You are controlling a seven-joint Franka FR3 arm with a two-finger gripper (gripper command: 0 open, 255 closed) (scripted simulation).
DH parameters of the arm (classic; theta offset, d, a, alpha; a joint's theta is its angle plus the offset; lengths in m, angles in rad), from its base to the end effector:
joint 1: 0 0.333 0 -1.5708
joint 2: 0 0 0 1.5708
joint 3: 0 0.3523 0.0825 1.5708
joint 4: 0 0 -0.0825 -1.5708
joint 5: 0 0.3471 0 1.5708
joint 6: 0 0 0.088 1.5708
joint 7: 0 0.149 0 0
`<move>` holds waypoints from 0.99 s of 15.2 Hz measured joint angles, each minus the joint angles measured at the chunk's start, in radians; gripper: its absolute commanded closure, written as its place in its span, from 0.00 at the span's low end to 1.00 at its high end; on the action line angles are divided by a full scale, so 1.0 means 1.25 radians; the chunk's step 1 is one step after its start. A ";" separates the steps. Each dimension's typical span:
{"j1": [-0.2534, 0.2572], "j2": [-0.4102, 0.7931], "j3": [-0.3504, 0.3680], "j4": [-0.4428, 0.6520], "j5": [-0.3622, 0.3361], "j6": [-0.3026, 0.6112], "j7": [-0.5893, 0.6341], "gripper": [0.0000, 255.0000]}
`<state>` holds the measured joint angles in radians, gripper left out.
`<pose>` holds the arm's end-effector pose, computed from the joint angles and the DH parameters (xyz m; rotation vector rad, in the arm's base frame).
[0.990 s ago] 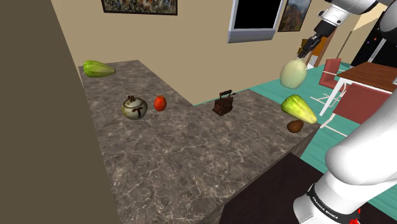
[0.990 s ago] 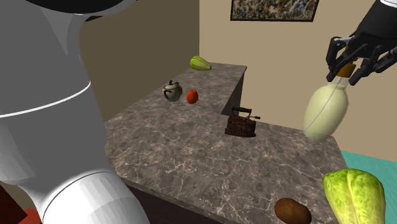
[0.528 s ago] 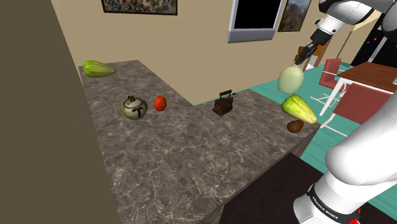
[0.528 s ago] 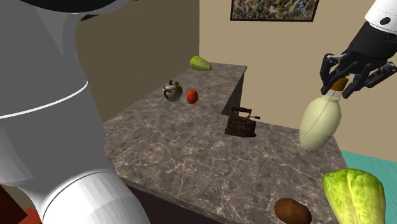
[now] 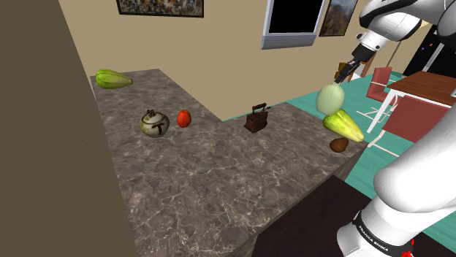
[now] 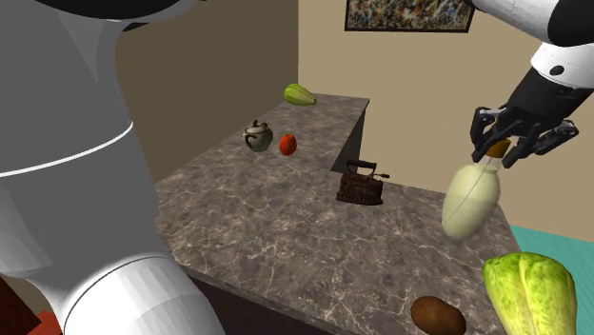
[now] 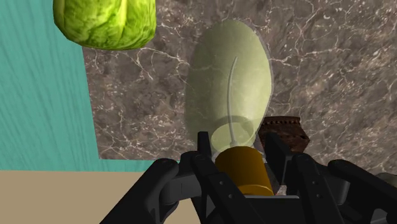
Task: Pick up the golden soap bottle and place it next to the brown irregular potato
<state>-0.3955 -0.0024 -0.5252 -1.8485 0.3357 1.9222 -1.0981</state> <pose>0.3547 -0.4073 0.5344 -2.9962 -0.1092 -0.4708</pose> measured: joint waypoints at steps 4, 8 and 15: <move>0.001 0.005 0.001 -0.035 0.008 0.037 -0.013 1.00; 0.000 0.015 0.000 -0.070 0.020 0.077 -0.034 1.00; -0.001 0.035 0.000 -0.121 0.045 0.139 -0.066 1.00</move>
<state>-0.3968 0.0419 -0.5246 -1.9995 0.3919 2.0964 -1.1811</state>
